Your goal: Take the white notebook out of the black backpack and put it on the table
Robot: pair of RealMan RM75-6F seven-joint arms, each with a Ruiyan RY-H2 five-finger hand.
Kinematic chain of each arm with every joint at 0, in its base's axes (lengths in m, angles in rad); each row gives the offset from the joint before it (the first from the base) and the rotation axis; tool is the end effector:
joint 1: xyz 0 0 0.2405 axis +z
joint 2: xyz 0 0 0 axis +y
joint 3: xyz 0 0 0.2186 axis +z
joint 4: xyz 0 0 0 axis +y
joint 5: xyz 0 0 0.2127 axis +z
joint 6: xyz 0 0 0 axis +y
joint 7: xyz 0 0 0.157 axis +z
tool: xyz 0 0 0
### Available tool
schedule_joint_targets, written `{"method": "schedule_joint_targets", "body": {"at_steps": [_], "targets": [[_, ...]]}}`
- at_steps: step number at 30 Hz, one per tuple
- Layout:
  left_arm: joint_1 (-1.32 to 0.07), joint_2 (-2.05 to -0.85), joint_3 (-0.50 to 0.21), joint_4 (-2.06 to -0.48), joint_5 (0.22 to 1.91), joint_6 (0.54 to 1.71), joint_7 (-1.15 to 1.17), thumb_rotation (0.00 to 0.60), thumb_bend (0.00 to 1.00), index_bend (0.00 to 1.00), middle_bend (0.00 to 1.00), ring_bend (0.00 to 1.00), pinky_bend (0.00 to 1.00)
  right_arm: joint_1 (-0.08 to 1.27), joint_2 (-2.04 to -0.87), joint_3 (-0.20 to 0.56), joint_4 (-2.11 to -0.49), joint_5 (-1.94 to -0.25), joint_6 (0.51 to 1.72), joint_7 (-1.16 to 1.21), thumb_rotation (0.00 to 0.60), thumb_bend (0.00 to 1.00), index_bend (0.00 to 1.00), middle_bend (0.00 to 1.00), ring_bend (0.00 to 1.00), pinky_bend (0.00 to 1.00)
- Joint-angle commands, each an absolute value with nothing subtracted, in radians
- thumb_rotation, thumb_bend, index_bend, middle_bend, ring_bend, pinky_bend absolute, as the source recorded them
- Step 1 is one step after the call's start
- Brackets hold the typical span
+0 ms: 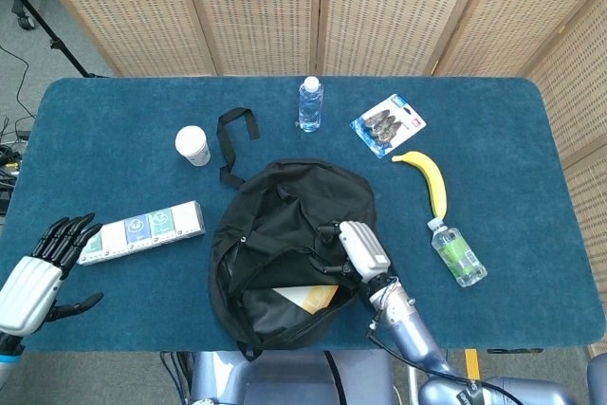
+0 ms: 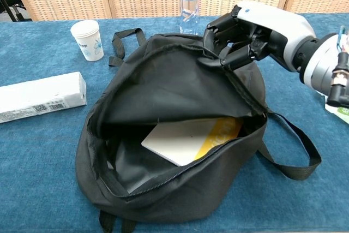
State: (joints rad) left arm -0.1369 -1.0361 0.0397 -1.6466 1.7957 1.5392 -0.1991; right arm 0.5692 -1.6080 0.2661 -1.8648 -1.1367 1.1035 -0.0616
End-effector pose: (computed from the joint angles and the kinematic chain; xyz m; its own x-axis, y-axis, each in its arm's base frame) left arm -0.2340 0.1779 0.1362 0.2783 0.0752 0.9575 0.9133 -0.3294 -0.2396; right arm -0.0477 -0.2662 -0.0113 -0.2427 -0.3980 0.8847 -0.9176 -0.2017 -0.3425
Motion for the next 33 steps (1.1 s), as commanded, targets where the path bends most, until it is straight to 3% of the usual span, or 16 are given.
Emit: {"method": "schedule_joint_targets", "body": {"at_steps": [1, 5, 11, 19, 33], "targets": [[-0.137, -1.036, 0.042, -1.644, 1.796, 1.541, -0.202, 0.6, 0.15, 0.0, 0.0, 0.0, 0.0, 0.573, -1.612, 0.27, -1.86, -1.138, 1.103, -0.052, 0.6, 0.64, 0.67, 0.63, 0.5, 0.59], [-0.142, -1.037, 0.051, -1.636, 1.812, 1.543, -0.21, 0.6, 0.15, 0.0, 0.0, 0.0, 0.0, 0.58, -1.619, 0.274, -1.849, -1.141, 1.104, -0.049, 0.6, 0.74, 0.67, 0.65, 0.53, 0.61], [-0.162, -1.047, 0.073, -1.623, 1.857, 1.525, -0.215, 0.6, 0.15, 0.0, 0.0, 0.0, 0.0, 0.587, -1.646, 0.289, -1.82, -1.133, 1.126, -0.051, 0.6, 0.76, 0.68, 0.66, 0.54, 0.62], [-0.291, -1.09, 0.108, -1.632, 1.99, 1.398, -0.248, 0.6, 0.17, 0.0, 0.0, 0.0, 0.0, 0.587, -1.701, 0.359, -1.813, -1.066, 1.219, -0.085, 0.6, 0.78, 0.69, 0.66, 0.54, 0.62], [-0.456, -1.218, 0.07, -1.637, 1.976, 1.22, -0.253, 0.6, 0.22, 0.0, 0.0, 0.0, 0.0, 0.576, -1.687, 0.429, -1.894, -0.922, 1.241, -0.08, 0.6, 0.81, 0.69, 0.66, 0.54, 0.62]]}}
